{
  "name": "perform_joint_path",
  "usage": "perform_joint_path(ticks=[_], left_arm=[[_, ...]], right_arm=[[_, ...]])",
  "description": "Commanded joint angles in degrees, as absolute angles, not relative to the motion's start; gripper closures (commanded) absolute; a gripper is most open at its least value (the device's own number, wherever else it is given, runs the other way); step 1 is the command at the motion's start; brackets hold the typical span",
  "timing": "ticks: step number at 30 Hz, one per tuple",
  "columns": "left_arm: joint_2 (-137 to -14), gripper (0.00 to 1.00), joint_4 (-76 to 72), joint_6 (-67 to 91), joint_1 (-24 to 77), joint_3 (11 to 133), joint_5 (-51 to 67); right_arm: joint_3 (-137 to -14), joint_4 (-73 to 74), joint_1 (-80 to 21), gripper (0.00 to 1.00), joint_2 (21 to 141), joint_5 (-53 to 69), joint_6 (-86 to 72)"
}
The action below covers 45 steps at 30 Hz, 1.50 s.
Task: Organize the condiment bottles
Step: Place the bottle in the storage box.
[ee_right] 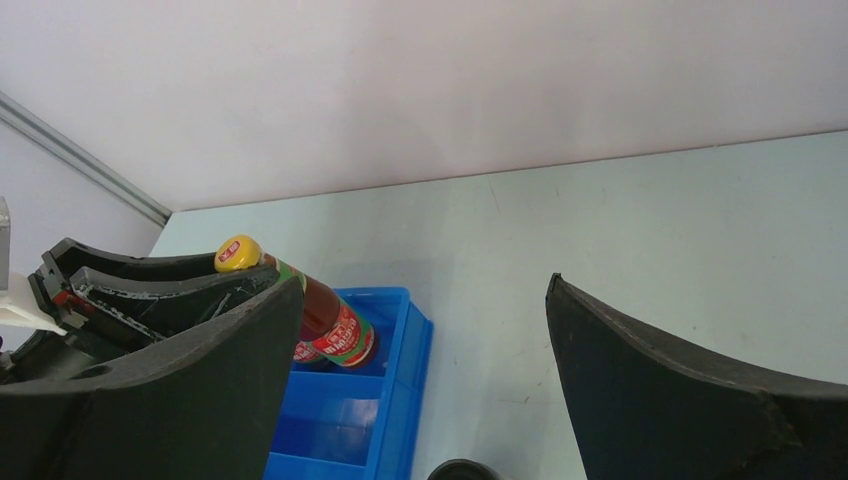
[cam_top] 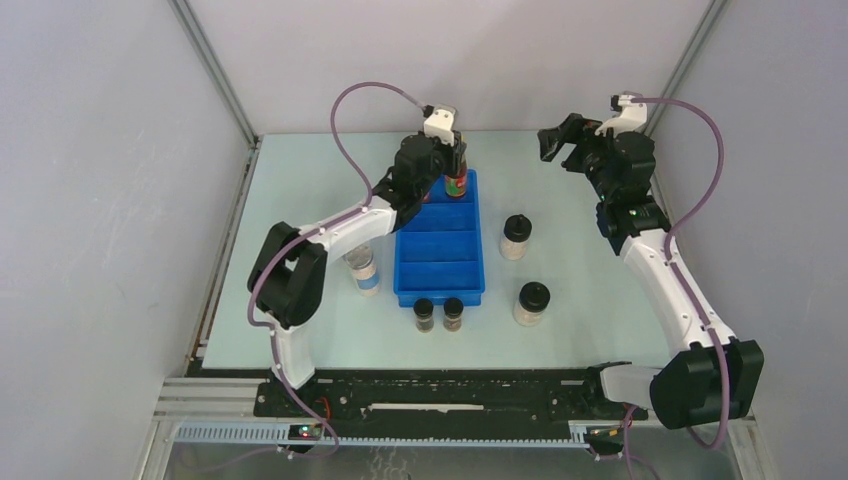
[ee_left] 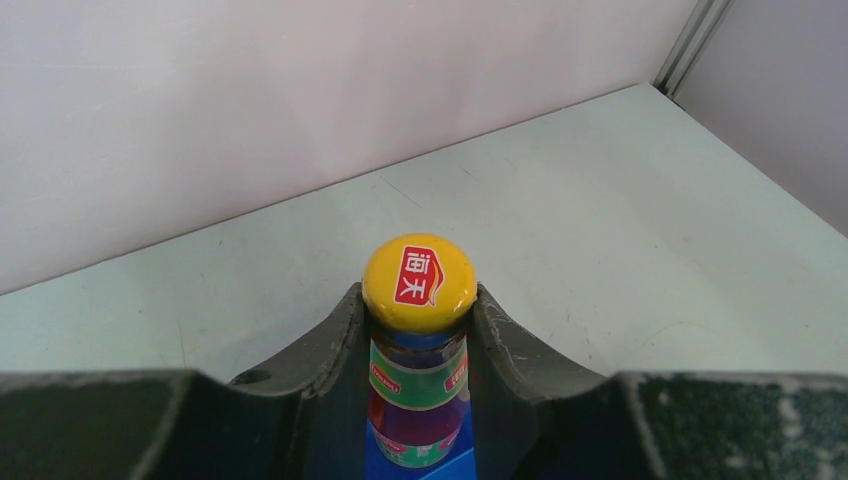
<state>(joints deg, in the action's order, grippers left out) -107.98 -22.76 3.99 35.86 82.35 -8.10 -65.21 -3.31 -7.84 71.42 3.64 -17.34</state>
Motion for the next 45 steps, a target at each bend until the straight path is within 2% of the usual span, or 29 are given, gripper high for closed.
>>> perform_joint_path(ticks=[1,45], left_arm=[[-107.34,1.0,-33.36,3.32,34.99,88.12,-6.19],[-112.59,1.0,-42.29,1.97,34.53,82.04,-4.7]], right_arm=[[-67.49,-6.23,-7.31,0.0,71.84,4.39,-18.26],[-67.38,-6.36,-7.05,0.01,73.3,5.8,-18.57]])
